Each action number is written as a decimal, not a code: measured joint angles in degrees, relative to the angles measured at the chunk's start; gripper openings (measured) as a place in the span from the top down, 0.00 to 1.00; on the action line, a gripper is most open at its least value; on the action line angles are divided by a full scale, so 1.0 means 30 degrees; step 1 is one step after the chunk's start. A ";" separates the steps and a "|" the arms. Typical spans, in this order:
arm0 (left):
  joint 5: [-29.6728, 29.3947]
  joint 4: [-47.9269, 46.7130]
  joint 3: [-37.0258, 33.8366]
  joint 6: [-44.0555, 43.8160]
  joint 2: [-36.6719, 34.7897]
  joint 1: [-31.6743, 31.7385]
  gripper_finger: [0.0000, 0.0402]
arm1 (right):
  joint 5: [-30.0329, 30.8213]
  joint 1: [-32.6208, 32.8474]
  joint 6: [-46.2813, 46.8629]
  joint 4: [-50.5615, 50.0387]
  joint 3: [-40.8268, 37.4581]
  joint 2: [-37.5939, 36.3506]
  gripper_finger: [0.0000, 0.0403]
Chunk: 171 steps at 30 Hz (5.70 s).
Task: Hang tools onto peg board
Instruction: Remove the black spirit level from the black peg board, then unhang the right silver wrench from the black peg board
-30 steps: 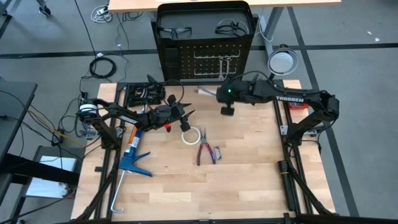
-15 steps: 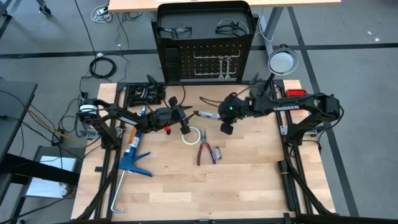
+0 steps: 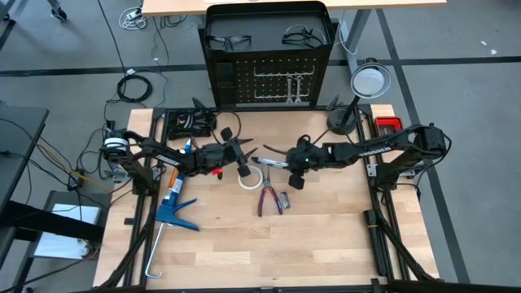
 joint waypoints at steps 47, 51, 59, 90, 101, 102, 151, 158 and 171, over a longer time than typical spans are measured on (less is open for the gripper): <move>0.2824 0.0161 0.1253 0.2417 0.0000 0.1575 0.57 | 1.0522 -0.4241 -0.7445 1.4594 0.0029 0.0859 0.62; 0.3211 0.0229 0.1260 0.2027 -0.0003 0.1869 0.57 | 1.2920 -0.4817 -0.8297 1.8540 0.0150 0.3759 0.62; 0.3803 -0.0742 0.1246 0.1315 -0.0007 0.1909 0.57 | 1.4637 -0.5485 -0.7870 2.3420 0.0714 0.7551 0.62; 0.5151 -0.1080 0.1246 0.1294 0.0000 0.1923 0.57 | 1.4651 -0.8014 -0.3702 1.6381 0.3339 0.7490 0.62; 0.5144 -0.1250 0.1246 0.1294 0.0000 0.1923 0.57 | 1.4966 -0.7578 -0.3085 1.6922 0.1683 0.5945 0.62; 0.5161 -0.1203 0.1246 0.1287 0.0000 0.1923 0.57 | 1.4946 -0.7578 -0.3053 1.7022 0.1683 0.5945 0.62; 0.5588 -0.0911 0.1246 0.1141 0.0000 0.1918 0.57 | 1.3367 -0.8919 -0.1750 1.6378 0.3027 0.6321 0.62; 0.5577 -0.0918 0.1253 0.1145 0.0000 0.1920 0.57 | 1.3725 -0.8740 -0.2339 1.6345 0.3776 0.6884 0.62; 0.5574 -0.0938 0.1253 0.1146 0.0000 0.1923 0.57 | 1.3729 -0.9359 -0.2223 1.6099 0.3759 0.6892 0.62</move>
